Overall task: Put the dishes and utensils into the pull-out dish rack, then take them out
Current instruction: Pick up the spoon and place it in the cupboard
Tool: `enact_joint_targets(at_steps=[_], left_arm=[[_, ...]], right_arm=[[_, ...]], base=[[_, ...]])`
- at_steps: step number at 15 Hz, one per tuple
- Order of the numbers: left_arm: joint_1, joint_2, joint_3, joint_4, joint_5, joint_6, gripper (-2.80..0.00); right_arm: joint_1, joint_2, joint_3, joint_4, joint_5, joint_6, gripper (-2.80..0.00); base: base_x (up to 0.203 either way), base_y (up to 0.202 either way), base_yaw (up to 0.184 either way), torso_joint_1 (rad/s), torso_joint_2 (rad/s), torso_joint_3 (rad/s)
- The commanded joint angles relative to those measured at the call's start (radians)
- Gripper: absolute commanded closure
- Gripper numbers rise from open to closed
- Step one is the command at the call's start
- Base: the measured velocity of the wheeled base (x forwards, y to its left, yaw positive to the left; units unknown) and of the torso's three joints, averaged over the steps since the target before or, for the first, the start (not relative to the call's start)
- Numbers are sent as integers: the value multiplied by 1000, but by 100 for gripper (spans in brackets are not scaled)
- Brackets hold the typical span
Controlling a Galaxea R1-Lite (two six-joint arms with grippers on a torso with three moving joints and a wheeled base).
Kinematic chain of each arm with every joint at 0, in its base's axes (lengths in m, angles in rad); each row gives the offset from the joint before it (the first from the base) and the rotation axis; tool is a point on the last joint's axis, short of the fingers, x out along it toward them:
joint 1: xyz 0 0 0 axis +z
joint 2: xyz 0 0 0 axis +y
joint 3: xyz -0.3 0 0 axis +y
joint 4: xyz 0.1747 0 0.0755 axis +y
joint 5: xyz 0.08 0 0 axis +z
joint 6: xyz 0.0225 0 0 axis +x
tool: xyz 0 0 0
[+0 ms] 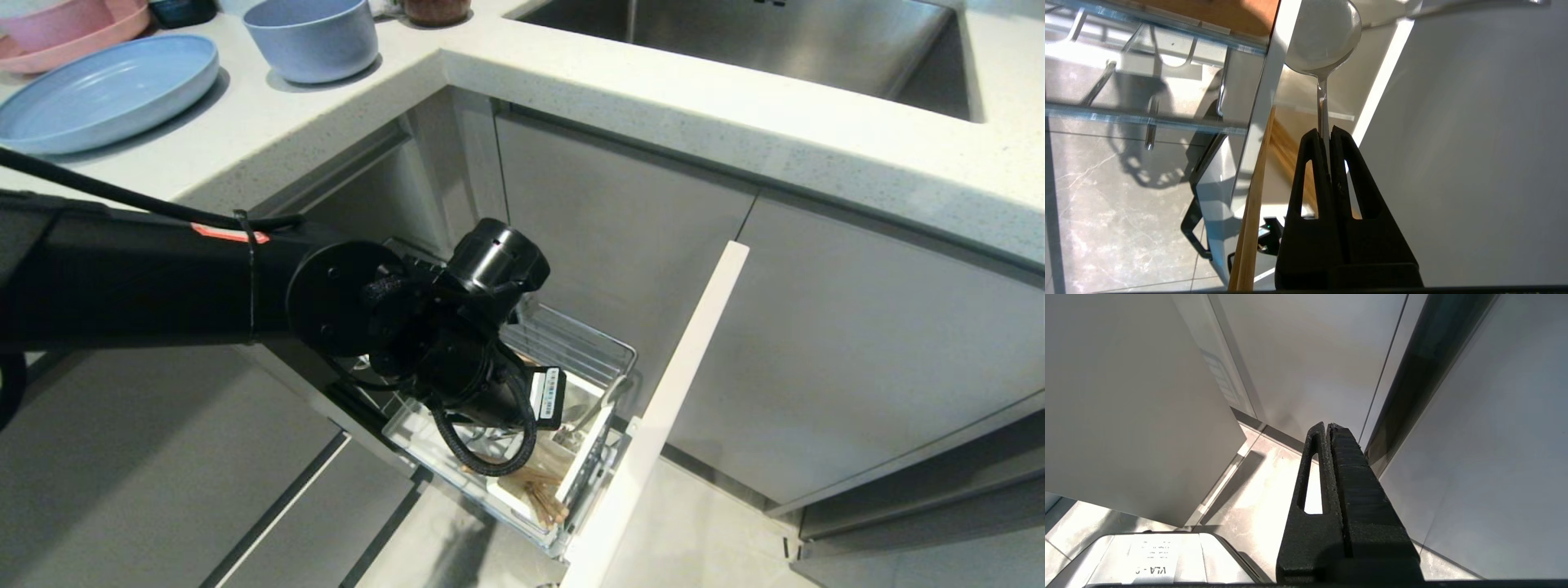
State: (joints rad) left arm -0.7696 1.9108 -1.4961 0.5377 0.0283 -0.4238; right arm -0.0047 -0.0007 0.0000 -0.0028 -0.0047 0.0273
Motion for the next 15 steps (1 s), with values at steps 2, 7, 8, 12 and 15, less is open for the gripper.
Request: enact_joint_targets(at_steps=[2, 7, 8, 12, 15], left_arm=[[3, 53, -27, 4, -4, -3, 0], [3, 91, -62, 5, -11, -3, 0], [3, 98, -64, 5, -11, -3, 0], [3, 106, -70, 5, -10, -3, 0], [3, 105, -69, 7, -10, -1, 0]], right_arm=[[0, -4, 2, 0, 0, 0, 0], [0, -4, 2, 0, 0, 0, 0], [0, -4, 2, 0, 0, 0, 0], [0, -4, 2, 0, 0, 0, 0], [0, -4, 2, 0, 0, 0, 0]], base=[[0, 0, 0, 0, 0, 0], [0, 0, 0, 0, 0, 0], [0, 0, 0, 0, 0, 0], [0, 0, 0, 0, 0, 0], [0, 0, 0, 0, 0, 0]])
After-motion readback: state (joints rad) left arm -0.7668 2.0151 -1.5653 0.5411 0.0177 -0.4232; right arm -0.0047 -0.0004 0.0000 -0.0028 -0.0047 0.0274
